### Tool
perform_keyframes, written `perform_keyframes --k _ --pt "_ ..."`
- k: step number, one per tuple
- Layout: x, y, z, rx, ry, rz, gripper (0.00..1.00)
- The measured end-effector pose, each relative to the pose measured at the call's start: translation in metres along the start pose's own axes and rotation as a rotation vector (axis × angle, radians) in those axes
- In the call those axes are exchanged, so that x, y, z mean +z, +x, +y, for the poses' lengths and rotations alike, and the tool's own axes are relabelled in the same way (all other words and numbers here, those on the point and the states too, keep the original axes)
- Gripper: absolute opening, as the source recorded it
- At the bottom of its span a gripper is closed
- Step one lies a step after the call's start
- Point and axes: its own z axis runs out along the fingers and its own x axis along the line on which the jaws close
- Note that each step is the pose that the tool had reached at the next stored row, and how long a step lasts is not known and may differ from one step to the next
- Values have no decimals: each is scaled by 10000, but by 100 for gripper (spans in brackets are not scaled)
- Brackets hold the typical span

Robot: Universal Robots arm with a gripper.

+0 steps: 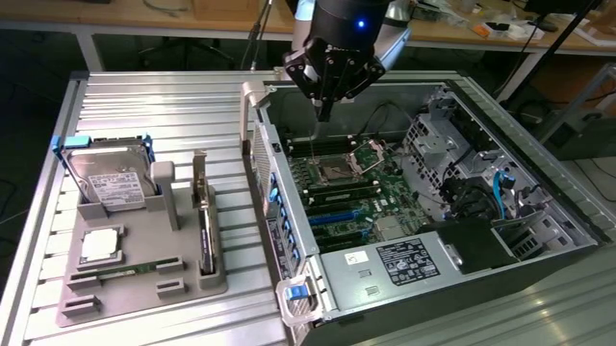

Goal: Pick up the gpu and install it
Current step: 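Reach for the gpu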

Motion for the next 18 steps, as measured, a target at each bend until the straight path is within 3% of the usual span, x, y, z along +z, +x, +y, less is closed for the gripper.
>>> perform_keyframes --k 18 --pt "-3 112 -8 0 1 1 11"
